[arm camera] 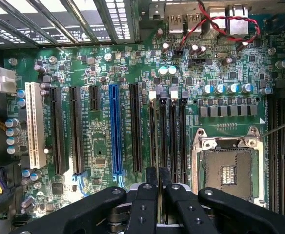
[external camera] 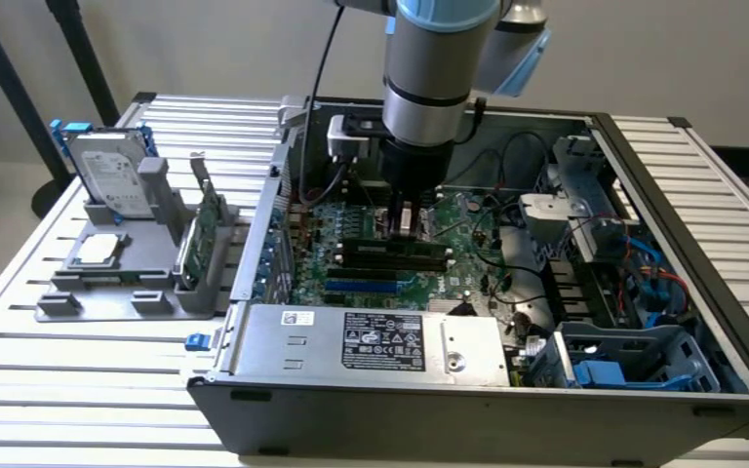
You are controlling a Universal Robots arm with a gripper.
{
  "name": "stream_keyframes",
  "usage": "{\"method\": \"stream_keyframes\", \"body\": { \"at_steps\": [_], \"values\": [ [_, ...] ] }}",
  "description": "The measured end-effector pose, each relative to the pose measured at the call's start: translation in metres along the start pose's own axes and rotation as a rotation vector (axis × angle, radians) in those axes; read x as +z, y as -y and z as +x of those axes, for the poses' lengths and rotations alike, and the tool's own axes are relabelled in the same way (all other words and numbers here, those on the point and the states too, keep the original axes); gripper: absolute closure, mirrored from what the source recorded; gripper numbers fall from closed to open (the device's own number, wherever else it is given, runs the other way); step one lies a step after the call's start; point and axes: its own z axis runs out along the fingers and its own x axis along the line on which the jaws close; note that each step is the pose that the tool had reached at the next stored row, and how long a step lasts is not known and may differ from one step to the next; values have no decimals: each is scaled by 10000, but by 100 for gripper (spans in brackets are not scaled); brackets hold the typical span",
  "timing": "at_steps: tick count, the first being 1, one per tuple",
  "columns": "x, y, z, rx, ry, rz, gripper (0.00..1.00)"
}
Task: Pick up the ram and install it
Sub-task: 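Insert the ram into the slot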
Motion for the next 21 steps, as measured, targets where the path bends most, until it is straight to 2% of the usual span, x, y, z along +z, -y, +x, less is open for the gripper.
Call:
{"method": "stream_keyframes", "body": {
  "at_steps": [15,21],
  "values": [
    [42,26,-1,0,-7,4,86],
    [52,27,-1,0,-20,37,86]
  ]
}}
